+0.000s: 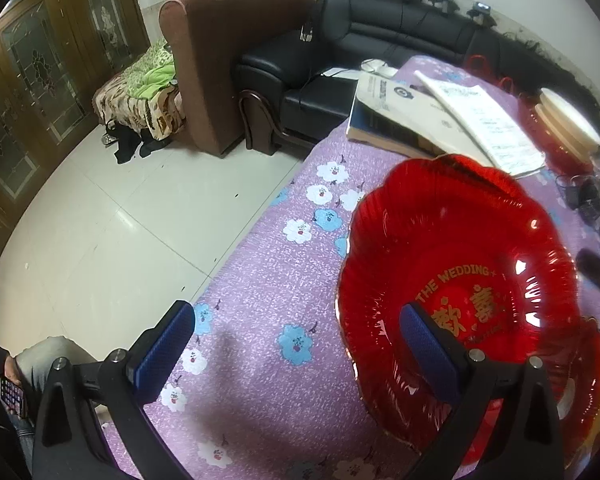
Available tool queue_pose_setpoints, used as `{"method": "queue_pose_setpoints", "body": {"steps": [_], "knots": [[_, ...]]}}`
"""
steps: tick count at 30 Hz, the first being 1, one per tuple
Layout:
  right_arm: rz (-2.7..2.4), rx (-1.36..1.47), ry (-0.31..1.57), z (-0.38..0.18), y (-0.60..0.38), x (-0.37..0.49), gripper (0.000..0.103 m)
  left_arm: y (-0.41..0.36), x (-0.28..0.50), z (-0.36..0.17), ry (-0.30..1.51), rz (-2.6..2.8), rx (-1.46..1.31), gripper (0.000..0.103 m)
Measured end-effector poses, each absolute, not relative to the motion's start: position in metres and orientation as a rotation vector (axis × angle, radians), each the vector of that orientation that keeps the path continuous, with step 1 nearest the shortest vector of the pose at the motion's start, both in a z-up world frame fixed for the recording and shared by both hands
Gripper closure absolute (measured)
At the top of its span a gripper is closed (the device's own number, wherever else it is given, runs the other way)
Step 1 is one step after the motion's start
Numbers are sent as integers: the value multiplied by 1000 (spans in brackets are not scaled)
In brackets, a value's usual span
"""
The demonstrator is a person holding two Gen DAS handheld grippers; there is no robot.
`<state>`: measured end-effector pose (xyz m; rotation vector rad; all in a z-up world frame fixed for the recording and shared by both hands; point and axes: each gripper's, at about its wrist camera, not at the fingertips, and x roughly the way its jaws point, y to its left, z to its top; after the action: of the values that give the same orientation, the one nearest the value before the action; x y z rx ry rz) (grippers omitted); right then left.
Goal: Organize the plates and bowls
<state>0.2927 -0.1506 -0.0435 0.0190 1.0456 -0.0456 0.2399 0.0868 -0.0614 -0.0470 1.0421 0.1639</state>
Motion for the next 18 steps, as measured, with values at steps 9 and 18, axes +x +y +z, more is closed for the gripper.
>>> {"method": "queue_pose_setpoints", "body": {"steps": [9, 18], "knots": [[-39, -1, 1233, -83, -140, 312, 22, 81, 252, -79, 1124, 141, -51, 1], [26, 85, 1234, -88, -125, 310, 80, 73, 251, -77, 1071, 148, -5, 39]]}}
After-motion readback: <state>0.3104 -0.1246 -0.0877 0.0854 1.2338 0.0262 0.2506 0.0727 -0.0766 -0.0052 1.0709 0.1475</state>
